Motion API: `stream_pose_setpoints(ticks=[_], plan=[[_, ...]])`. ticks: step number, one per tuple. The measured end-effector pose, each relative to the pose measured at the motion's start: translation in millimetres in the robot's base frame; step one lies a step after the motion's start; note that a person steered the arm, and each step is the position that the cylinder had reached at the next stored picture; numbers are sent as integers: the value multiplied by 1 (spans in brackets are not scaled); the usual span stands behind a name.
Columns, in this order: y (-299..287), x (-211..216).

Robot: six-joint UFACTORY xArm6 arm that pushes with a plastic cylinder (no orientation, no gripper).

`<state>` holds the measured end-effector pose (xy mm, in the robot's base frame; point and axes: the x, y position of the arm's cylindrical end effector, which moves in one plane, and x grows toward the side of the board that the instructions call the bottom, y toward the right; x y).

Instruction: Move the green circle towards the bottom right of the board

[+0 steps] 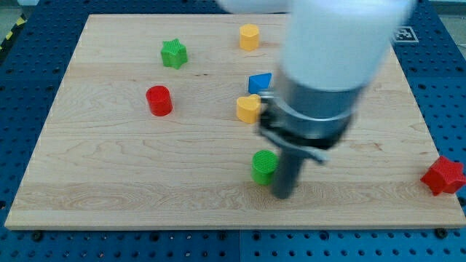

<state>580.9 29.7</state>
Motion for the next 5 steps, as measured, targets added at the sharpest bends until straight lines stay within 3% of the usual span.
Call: stream_pose_setpoints(ticks=[1,2,3,4,5], plan=[[-87,-28],[-73,-64],[20,-42],[77,-26],[39,-48]])
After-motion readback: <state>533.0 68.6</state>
